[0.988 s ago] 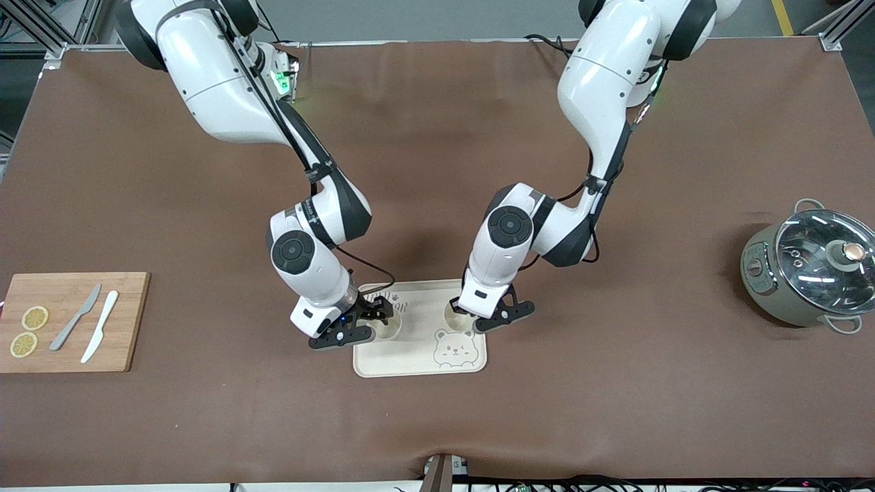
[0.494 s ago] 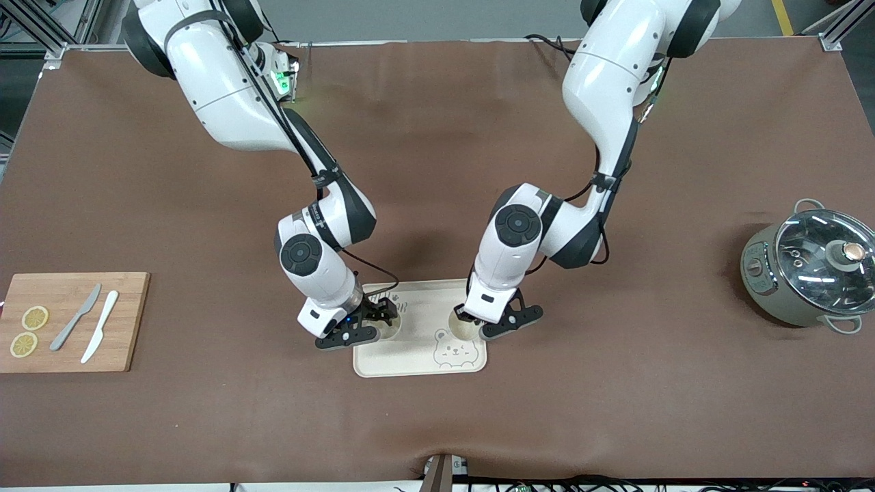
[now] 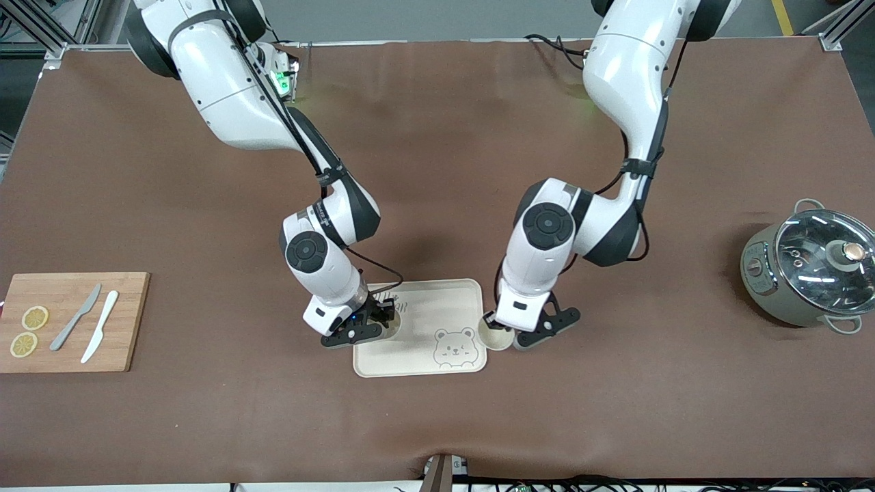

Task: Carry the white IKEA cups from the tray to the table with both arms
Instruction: 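Lift the cups off the tray and carry them apart, away from the tray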

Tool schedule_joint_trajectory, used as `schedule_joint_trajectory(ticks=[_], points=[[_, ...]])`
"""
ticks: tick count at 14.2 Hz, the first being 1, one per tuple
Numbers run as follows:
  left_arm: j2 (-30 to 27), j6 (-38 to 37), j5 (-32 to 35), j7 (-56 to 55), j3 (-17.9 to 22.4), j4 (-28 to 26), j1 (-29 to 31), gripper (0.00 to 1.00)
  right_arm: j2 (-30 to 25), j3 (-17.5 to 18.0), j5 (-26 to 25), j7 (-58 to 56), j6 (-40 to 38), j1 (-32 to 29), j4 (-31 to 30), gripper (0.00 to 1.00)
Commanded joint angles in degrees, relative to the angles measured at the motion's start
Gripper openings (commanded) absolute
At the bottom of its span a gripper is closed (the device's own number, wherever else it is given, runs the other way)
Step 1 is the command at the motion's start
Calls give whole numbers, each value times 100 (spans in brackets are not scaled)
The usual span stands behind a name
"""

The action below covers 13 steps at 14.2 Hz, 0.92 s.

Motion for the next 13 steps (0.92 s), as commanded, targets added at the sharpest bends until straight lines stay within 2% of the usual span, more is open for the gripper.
schedule_joint_trajectory(ticks=[1,2,4,8,12,13], points=[[-119,-98,154,-131,249,-131,-27,0,117,-39,44,115,20,80,179,20],[-119,-159,172,-122,328,-131,-27,0,117,-39,26,220,20,89,179,9],[-119,-405,303,-96,504,-131,-27,0,117,-39,26,256,11,89,179,0],[-102,-467,496,44,584,-157,236,0,108,-30,44,273,11,89,179,0],[-110,-739,532,834,584,-184,579,0,-93,-13,105,265,-94,80,187,0],[-119,-801,515,1054,575,-184,693,0,-181,5,105,273,-321,54,187,0]])
